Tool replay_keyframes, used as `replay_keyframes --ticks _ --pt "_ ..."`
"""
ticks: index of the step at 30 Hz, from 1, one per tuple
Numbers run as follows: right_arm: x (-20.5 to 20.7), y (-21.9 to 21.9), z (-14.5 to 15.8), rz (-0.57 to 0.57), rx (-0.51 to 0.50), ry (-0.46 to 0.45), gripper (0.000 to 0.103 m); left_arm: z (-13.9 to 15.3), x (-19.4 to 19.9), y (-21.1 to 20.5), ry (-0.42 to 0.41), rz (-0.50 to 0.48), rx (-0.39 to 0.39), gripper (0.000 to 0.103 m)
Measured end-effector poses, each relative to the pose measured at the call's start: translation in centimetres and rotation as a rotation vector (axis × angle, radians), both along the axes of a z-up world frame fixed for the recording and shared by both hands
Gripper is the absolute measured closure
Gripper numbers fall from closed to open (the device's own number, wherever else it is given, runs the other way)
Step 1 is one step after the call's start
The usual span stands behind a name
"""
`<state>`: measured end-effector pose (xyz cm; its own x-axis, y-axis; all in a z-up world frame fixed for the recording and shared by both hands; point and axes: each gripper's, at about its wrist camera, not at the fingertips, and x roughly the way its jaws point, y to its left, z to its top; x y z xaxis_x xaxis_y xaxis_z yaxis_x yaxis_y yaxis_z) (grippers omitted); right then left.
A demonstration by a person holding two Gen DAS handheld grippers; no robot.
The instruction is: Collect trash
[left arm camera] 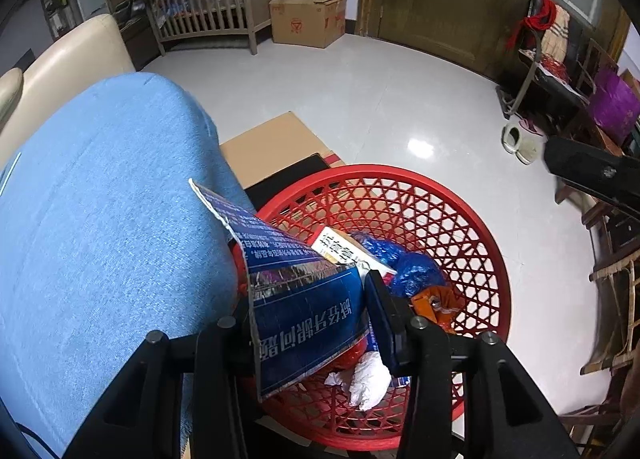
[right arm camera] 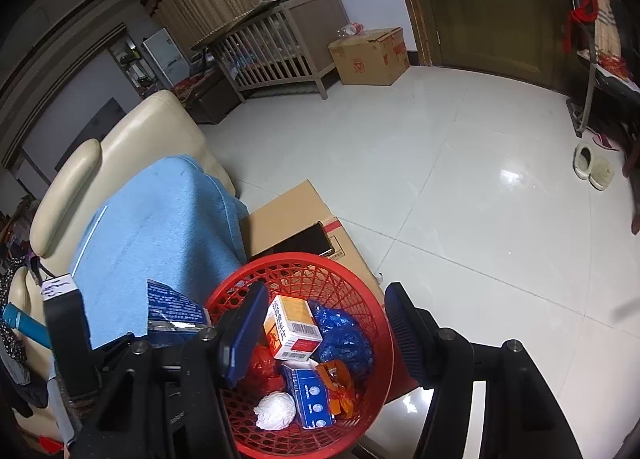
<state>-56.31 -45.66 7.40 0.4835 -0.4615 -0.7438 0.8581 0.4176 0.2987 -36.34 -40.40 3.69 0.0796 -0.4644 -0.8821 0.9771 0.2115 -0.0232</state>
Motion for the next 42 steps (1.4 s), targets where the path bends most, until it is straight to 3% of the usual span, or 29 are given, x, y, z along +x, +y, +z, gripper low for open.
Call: replay_keyframes --ticks 5,9,18,31,42 --pt "0.2 0.2 0.5 0.004 -0.011 -0.006 0.039 -1.0 -0.1 -0.5 0.003 -0.003 0.036 0.057" --pt "0.4 0.3 0.9 0.005 -0.018 -0.008 0.039 -1.2 -0.3 -0.6 -0.007 -0.01 0.045 0.032" --pt "0.9 0.7 1.8 -0.011 -0.044 -0.019 0.039 1.1 0.2 0.5 -0.007 0.002 -0.021 0.031" --pt "3.3 4.5 2.9 -0.025 -0.135 0.052 0.035 7.0 3.6 5.6 0.009 0.097 -0.198 0.027" --pt "5.5 8.9 2.0 0.009 -0.173 0.114 0.035 8.2 6.5 9.8 -0.047 0.2 -0.262 0.021"
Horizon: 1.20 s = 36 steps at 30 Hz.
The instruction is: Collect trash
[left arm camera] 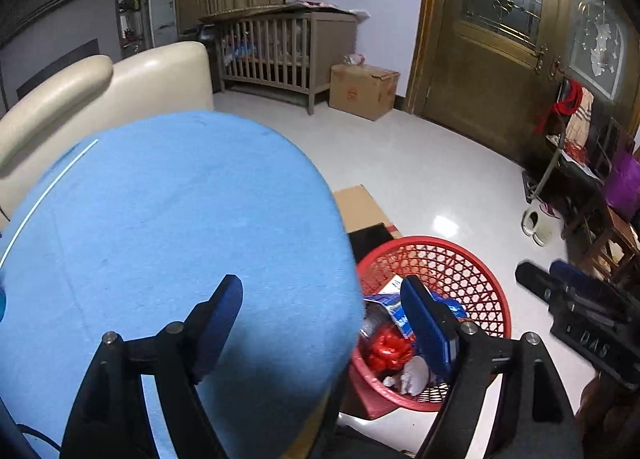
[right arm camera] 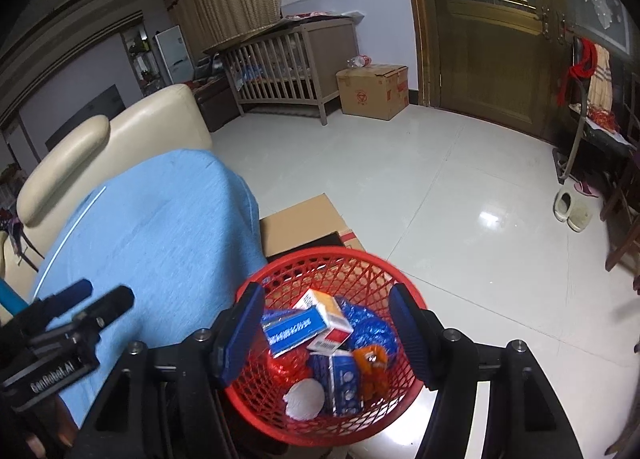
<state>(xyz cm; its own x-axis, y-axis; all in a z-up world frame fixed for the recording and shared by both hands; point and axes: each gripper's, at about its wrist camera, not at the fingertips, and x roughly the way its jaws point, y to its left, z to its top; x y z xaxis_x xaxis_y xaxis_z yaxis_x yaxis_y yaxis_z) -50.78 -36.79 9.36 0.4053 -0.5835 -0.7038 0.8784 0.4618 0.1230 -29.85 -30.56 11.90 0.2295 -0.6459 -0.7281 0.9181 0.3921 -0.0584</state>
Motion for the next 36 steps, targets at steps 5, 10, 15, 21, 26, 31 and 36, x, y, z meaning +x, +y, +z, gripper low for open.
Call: replay_keyframes --ticks 5,10,15,21,26,31,36 --pt "0.5 1.1 -1.2 0.016 0.034 0.022 0.035 -0.7 1.1 0.7 0.012 0.034 0.015 0.021" --pt "1.1 2.0 -2.0 0.032 0.051 0.029 0.035 -0.9 1.2 1.1 -0.009 0.035 0.033 0.017" --pt "1.4 2.3 -2.2 0.031 0.052 0.032 0.035 -0.6 0.8 1.7 -0.047 0.037 0.032 0.017" --pt "1.5 2.3 -2.1 0.034 0.044 0.021 0.032 -0.5 0.9 2.0 -0.066 0.053 0.039 0.017" --pt "1.8 2.4 -2.2 0.046 0.045 0.02 0.032 -0.6 1.0 2.2 -0.059 0.06 0.034 0.017" --pt "1.8 2.5 -2.3 0.048 0.048 0.021 0.032 -0.7 1.0 2.3 -0.053 0.057 0.034 0.017" --pt "1.8 2.5 -2.3 0.047 0.049 0.023 0.032 -0.8 0.9 2.3 -0.067 0.059 0.038 0.017"
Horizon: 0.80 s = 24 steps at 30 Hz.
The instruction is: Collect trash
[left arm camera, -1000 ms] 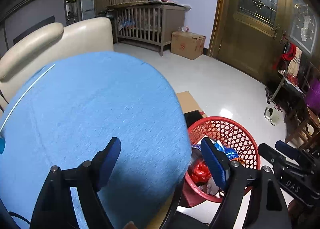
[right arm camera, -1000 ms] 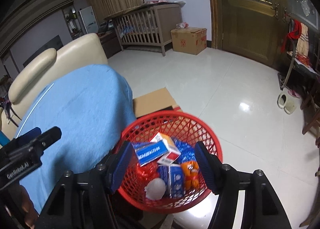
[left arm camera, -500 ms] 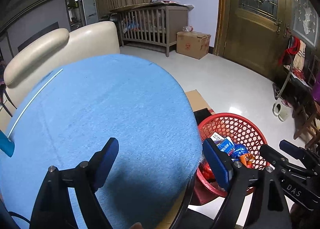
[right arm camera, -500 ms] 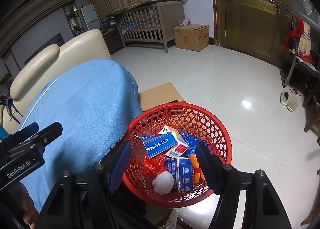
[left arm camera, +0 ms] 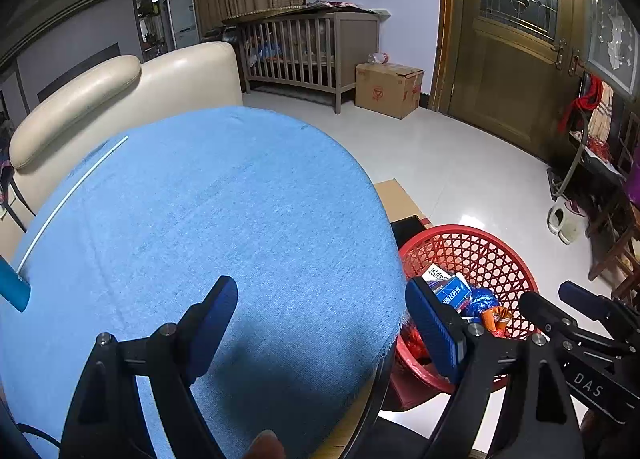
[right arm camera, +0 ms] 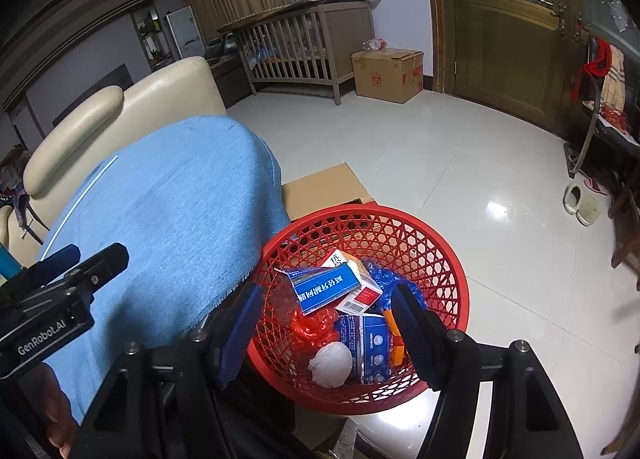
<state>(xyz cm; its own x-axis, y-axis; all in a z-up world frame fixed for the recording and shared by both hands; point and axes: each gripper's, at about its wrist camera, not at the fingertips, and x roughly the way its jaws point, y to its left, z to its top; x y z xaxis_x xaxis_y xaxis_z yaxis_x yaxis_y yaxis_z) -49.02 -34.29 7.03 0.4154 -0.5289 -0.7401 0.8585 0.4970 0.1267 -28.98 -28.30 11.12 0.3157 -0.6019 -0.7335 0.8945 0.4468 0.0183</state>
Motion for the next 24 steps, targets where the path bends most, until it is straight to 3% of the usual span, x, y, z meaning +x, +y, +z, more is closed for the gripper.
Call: replay_keyframes --ticks 24 --pt "0.09 -0.1 -0.25 0.002 0.014 0.003 0.032 0.23 -0.65 0.04 -0.025 -0.025 -0.012 0.017"
